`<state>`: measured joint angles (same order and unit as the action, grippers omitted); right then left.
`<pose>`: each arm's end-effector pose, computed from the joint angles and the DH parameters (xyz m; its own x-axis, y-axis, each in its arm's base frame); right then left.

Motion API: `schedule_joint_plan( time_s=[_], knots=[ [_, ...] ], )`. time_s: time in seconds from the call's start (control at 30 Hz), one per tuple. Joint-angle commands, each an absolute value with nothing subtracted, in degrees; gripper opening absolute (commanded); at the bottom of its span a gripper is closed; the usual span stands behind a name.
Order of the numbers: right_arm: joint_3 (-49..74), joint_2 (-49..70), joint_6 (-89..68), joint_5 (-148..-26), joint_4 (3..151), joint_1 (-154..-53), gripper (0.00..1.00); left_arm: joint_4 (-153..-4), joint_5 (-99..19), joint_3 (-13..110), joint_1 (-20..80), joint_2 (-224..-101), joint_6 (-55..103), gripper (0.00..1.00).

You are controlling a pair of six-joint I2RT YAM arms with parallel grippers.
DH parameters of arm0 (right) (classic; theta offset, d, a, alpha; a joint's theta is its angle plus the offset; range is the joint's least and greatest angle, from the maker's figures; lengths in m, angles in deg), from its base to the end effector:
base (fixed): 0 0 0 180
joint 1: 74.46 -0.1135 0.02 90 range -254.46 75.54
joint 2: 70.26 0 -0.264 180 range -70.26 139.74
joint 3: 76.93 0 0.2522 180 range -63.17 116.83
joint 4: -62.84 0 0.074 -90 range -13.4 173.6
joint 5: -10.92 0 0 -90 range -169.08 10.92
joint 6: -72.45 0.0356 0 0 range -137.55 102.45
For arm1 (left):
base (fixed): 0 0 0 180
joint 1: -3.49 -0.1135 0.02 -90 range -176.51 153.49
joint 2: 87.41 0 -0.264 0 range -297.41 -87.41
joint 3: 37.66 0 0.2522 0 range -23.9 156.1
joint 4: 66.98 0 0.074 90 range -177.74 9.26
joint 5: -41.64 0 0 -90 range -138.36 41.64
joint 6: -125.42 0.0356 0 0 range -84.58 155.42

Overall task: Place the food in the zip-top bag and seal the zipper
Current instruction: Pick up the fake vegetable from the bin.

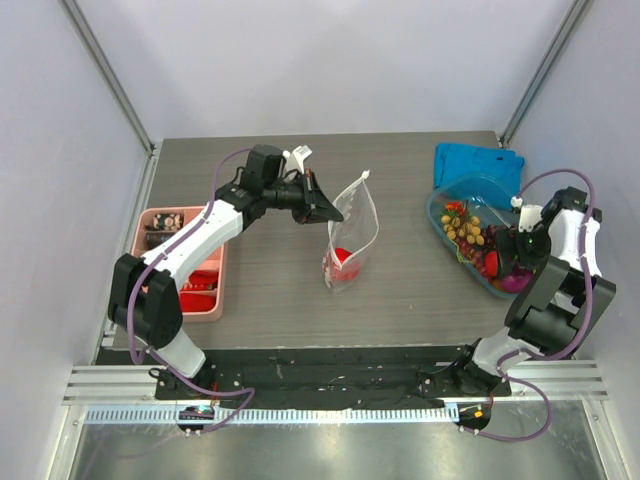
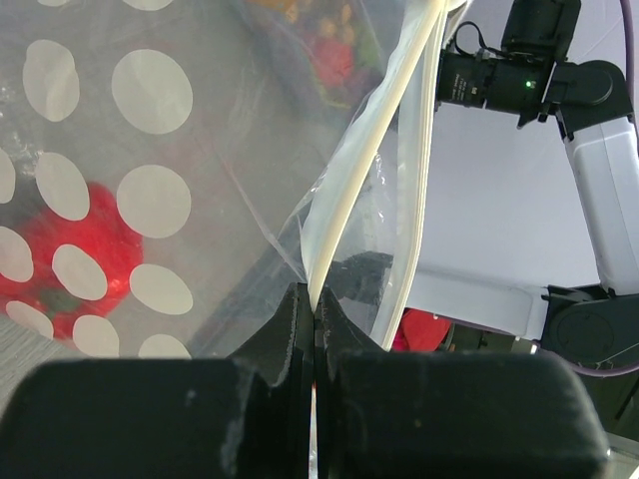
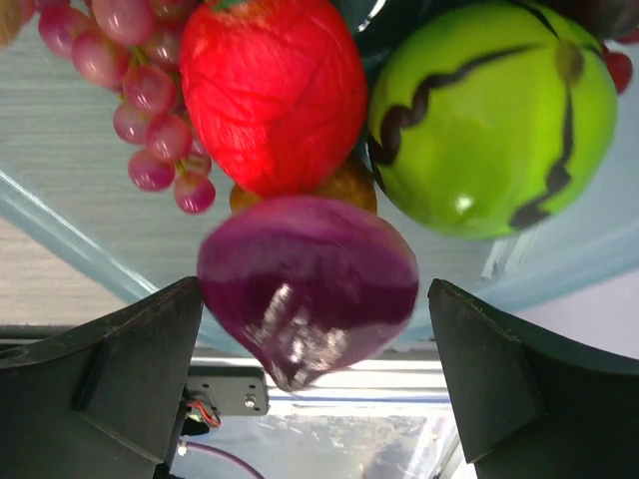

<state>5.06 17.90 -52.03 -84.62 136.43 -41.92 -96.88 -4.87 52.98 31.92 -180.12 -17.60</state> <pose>0.2393 -0.1486 0.2426 -0.9787 -0.0439 -0.2003 -0.0402 0.9989 -0.0223 0.3130 -0.1973 0.3152 -0.9662 -0.1360 -0.2192 0.1447 0.4179 -0.8969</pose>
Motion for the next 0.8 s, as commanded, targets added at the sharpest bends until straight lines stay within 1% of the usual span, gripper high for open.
schedule_joint_plan(
  time_s=[0.0,0.07,0.17,0.2,0.27,0.3,0.37,0.4,0.47,0.53,0.57,0.63,0.67,0.77],
  knots=[
    [3.98,18.51,-49.72,-83.82,132.94,-43.61,1.00,-96.55,-5.03,54.76,31.97,-178.03,-15.74,0.00],
    [4.50,18.95,-49.55,-84.18,133.38,-43.70,0.98,-96.73,-5.11,54.76,31.97,-178.03,-15.56,0.00],
    [5.64,18.69,-49.55,-84.96,134.78,-43.70,0.92,-97.00,-5.03,55.03,31.97,-178.29,-15.47,0.00],
    [6.00,18.51,-49.55,-85.23,135.74,-43.70,0.86,-97.00,-4.94,55.29,31.97,-178.38,-15.47,0.00],
    [7.31,17.90,-49.63,-85.49,136.71,-43.70,0.80,-97.00,-4.94,55.38,31.97,-178.55,-15.39,0.00],
    [8.01,17.38,-49.55,-85.67,137.94,-43.70,0.74,-97.00,-4.94,55.64,31.97,-178.55,-15.39,0.00],
    [10.64,16.76,-49.46,-86.11,139.35,-43.70,0.68,-97.08,-4.85,55.73,31.97,-178.64,-15.39,0.00],
    [11.79,15.97,-49.28,-86.98,140.83,-43.70,0.63,-97.00,-4.85,55.73,31.97,-178.64,-15.39,0.00],
    [15.55,15.26,-48.93,-88.48,141.99,-43.70,0.59,-97.08,-4.76,55.82,31.97,-178.55,-15.12,0.00],
    [19.08,15.17,-48.67,-93.30,145.32,-43.70,0.58,-97.08,-4.68,55.73,31.97,-178.64,-14.95,0.00],
    [23.18,15.26,-48.67,-95.67,146.72,-43.70,0.58,-97.17,-4.59,55.64,31.97,-178.73,-14.95,0.00],
    [27.25,15.43,-48.49,-103.81,150.24,-44.66,0.57,-97.26,-4.41,55.73,31.97,-178.90,-14.95,0.00],
    [31.01,15.52,-48.32,-106.82,150.95,-46.93,0.57,-97.26,-4.24,55.82,31.97,-178.99,-15.03,0.00],
    [36.30,14.82,-43.15,-115.53,149.38,-52.37,0.56,-97.35,-4.06,56.08,31.97,-179.61,-15.21,0.00]
  ],
)
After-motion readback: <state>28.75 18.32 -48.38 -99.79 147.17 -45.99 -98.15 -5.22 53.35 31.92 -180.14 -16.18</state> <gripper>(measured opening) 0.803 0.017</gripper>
